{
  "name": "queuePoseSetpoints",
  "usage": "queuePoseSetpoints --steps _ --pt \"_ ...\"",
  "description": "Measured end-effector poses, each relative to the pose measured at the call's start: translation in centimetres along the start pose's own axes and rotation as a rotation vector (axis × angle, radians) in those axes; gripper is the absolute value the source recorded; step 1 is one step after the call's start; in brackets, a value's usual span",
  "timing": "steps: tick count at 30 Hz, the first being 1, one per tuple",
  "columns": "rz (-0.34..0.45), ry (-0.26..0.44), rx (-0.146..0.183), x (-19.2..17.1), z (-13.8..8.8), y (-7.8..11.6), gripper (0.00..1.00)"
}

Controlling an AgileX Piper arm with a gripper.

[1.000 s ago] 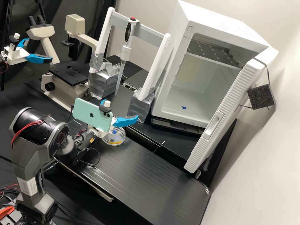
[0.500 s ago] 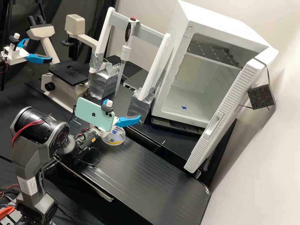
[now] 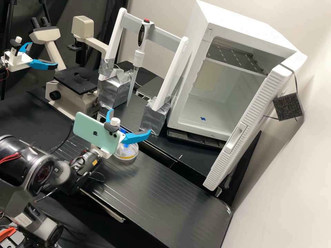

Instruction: Close the bottle

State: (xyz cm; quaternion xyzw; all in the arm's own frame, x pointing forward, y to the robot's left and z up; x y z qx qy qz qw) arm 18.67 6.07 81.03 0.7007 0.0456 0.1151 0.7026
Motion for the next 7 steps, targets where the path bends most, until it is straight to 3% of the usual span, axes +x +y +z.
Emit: queuePoseSetpoints --steps 3,7 --pt "0.001 0.009 0.019 -1.2 -0.3 0.0 1.00" --pt "0.004 0.007 0.093 -2.2 -0.1 0.1 1.00"
